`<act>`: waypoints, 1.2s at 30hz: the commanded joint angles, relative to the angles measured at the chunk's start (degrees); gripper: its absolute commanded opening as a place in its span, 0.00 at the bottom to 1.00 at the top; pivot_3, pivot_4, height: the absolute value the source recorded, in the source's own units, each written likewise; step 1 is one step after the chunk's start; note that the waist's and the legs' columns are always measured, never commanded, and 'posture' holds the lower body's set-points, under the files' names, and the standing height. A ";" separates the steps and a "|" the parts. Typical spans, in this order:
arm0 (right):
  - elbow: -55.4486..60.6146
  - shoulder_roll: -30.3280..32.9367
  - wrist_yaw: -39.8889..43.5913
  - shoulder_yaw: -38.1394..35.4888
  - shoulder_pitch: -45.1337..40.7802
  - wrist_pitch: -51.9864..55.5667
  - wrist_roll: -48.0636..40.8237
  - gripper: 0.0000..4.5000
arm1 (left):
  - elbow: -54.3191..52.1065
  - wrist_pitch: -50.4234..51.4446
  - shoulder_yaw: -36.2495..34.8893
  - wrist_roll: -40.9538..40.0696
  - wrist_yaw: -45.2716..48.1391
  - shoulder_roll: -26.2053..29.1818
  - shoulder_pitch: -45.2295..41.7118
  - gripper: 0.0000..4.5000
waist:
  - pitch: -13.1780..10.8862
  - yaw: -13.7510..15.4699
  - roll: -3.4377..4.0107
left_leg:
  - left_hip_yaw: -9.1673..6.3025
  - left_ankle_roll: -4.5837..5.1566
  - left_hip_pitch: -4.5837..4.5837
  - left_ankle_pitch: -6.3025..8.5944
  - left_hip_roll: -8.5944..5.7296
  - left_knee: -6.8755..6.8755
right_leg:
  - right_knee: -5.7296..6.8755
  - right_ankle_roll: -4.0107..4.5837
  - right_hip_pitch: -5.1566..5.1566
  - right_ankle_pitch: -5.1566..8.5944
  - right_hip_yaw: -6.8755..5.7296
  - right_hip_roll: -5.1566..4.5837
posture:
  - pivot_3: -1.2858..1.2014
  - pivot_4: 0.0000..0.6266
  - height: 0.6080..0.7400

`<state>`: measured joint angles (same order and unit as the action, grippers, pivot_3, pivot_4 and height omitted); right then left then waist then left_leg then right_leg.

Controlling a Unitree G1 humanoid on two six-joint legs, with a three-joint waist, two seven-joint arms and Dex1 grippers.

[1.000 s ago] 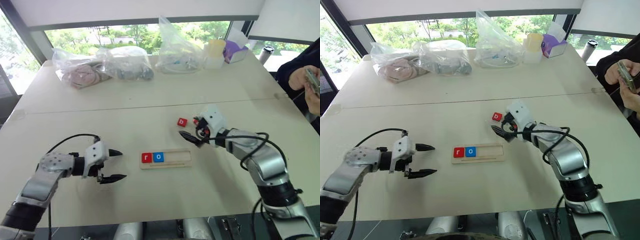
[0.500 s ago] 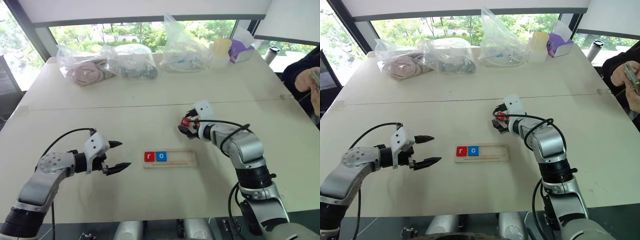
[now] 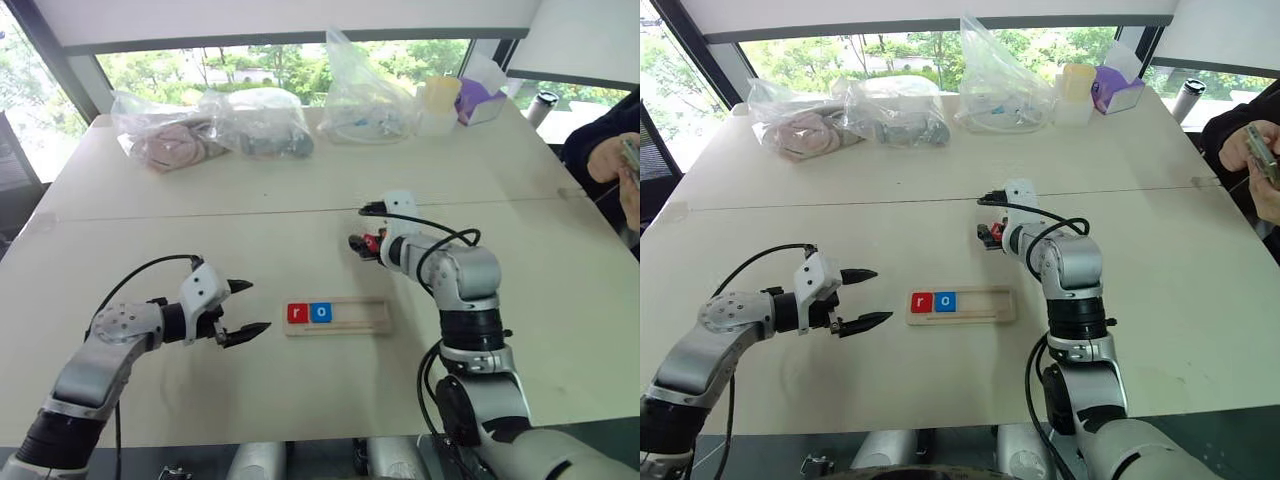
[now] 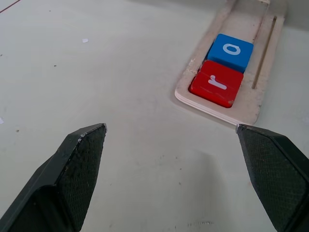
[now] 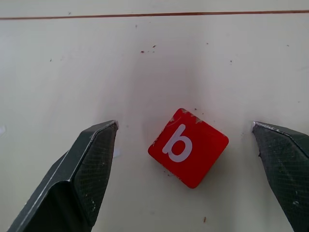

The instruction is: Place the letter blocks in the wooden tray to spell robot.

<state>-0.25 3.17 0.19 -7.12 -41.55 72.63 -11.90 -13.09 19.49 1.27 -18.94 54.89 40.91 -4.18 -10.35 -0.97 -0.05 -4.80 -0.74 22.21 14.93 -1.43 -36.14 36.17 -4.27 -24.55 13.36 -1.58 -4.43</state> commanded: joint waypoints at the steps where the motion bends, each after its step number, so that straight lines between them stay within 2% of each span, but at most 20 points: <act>1: 0.40 -1.61 -2.24 -1.68 -2.75 1.81 0.52 1.00 | -0.29 -0.76 0.20 0.38 -0.25 -0.44 -0.77 0.99 | 0.00 -0.02 0.01 | 0.00 0.00 0.00 0.00 0.00 0.01 | 0.00 0.00 -0.01 0.00 0.00 0.00 | 0.52 0.24 1.00; 5: 0.34 -4.03 -5.26 0.10 -3.59 5.70 2.52 1.00 | 0.93 -1.98 0.37 0.96 -0.03 -1.21 -0.99 0.99 | 0.01 -0.07 0.01 | 0.01 0.00 0.00 0.00 -0.03 0.02 | 0.01 0.00 -0.02 0.00 0.00 0.00 | 0.52 0.24 1.00; 11: 2.33 -3.93 -5.14 2.60 -2.57 10.64 3.68 1.00 | 1.31 -2.50 0.95 1.93 -1.14 -3.08 -1.60 0.99 | 0.03 -0.08 0.02 | 0.01 0.00 0.00 0.00 -0.03 0.01 | 0.02 0.00 -0.02 0.00 0.00 0.00 | 0.52 0.24 1.00; 18: -1.86 -5.54 -6.76 2.67 -4.12 8.92 6.05 1.00 | 0.87 -2.49 1.57 2.76 -2.32 -4.45 -1.35 0.99 | 0.04 -0.15 0.00 | 0.01 0.00 -0.01 0.00 -0.05 0.00 | 0.04 -0.01 -0.02 -0.01 0.00 0.01 | 0.52 0.24 1.00; 25: -10.06 -9.08 -12.35 0.26 -8.05 4.08 9.68 1.00 | 0.32 -2.44 2.03 3.15 -3.67 -5.60 -0.99 0.99 | 0.07 -0.23 -0.01 | 0.02 -0.02 -0.10 -0.02 -0.05 -0.01 | 0.07 0.07 0.01 -0.06 0.00 0.04 | 0.52 0.24 1.00; 28: -12.88 -9.84 -13.97 0.15 -9.09 2.95 10.89 0.81 | 0.10 -2.37 2.19 3.43 -4.30 -6.10 -0.89 1.00 | 0.07 -0.24 -0.01 | 0.03 -0.03 -0.14 -0.03 -0.05 -0.01 | 0.07 0.08 0.05 -0.07 0.00 0.04 | 0.52 0.24 1.00; 33: -12.66 -10.40 -14.39 0.79 -9.08 4.03 11.73 0.28 | -0.07 -2.54 2.35 3.84 -5.28 -6.56 -0.45 1.00 | 0.08 -0.10 0.00 | 0.01 -0.03 -0.14 -0.03 -0.05 0.01 | 0.07 0.08 0.06 -0.06 0.00 0.04 | 0.52 0.24 1.00; 36: -11.69 -10.29 -14.17 0.77 -8.97 5.01 11.81 0.26 | 0.04 -2.55 2.36 3.97 -5.68 -6.78 -0.50 1.00 | 0.08 -0.08 0.00 | 0.01 -0.03 -0.13 -0.03 -0.04 0.00 | 0.06 0.08 0.06 -0.06 0.00 0.01 | 0.52 0.24 1.00</act>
<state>-11.87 -7.06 -13.68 -6.17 -50.95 75.76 -0.81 -11.42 17.99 3.72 -15.08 49.54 34.14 -4.69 -10.27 -1.05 -0.05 -4.79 -0.77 22.08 14.90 -1.47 -36.14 36.23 -4.19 -24.49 13.30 -1.58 -4.42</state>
